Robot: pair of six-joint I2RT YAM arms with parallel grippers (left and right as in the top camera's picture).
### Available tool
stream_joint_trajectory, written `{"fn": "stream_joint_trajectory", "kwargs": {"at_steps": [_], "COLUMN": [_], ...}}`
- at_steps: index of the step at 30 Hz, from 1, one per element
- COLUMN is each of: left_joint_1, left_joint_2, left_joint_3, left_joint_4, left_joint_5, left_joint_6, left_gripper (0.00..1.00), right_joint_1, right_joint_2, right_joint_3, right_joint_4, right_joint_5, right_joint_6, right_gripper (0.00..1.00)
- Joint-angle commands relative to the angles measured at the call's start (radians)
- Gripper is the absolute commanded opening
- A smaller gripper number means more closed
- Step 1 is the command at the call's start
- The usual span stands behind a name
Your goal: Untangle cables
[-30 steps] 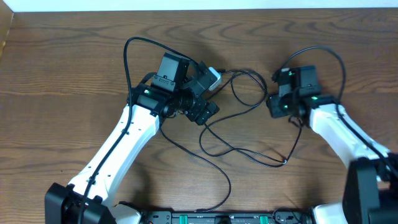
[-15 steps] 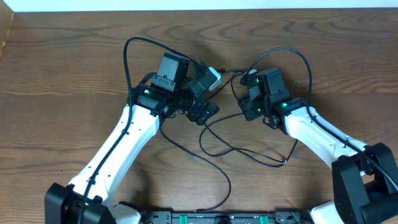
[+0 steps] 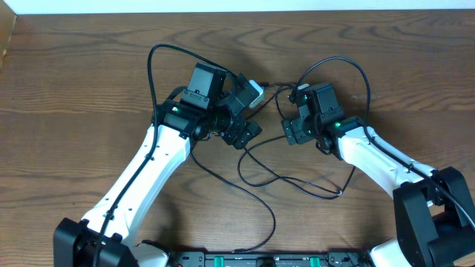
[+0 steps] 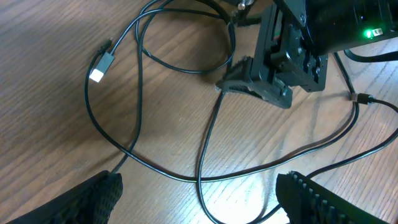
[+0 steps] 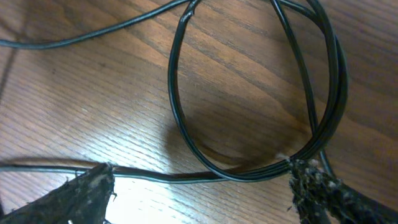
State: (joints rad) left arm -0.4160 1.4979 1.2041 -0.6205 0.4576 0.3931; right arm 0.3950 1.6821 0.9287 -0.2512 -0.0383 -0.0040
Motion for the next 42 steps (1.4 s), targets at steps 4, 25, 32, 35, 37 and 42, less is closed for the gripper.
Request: {"fn": "stream_joint_trajectory", "kwargs": {"at_steps": [4, 25, 32, 35, 37, 42], "left_joint_1": [-0.002, -0.187, -0.253, -0.253, -0.253, -0.253], "left_joint_2": [-0.003, 0.072, 0.106, 0.132, 0.157, 0.237], "left_joint_3": [0.004, -0.006, -0.008, -0.008, -0.008, -0.008], "left_joint_4": [-0.002, -0.193, -0.288, -0.283, -0.267, -0.174], "left_joint_5": [0.001, 0.214, 0.019, -0.029, -0.029, -0.028], "left_joint_6": [-0.002, 0.193, 0.389, 0.465, 0.507, 0.512], "left_gripper": [0.84, 0.85, 0.85, 0.85, 0.85, 0.85], "right_joint_1": [-0.003, -0.127, -0.151, -0.156, -0.164, -0.19], "right_joint_2": [0.006, -0.006, -0.006, -0.006, -0.006, -0.008], "right_joint_3": [0.006, 0.038, 0.038, 0.038, 0.038, 0.038], "right_joint_4": [-0.006, 0.145, 0.138, 0.127, 0.12, 0.116], "right_joint_5": [0.14, 0.387, 0.387, 0.387, 0.387, 0.387], "right_joint_6": [-0.003, 0.189, 0.19, 0.189, 0.186, 0.178], "right_gripper": [0.97, 0.99, 0.99, 0.99, 0.99, 0.99]}}
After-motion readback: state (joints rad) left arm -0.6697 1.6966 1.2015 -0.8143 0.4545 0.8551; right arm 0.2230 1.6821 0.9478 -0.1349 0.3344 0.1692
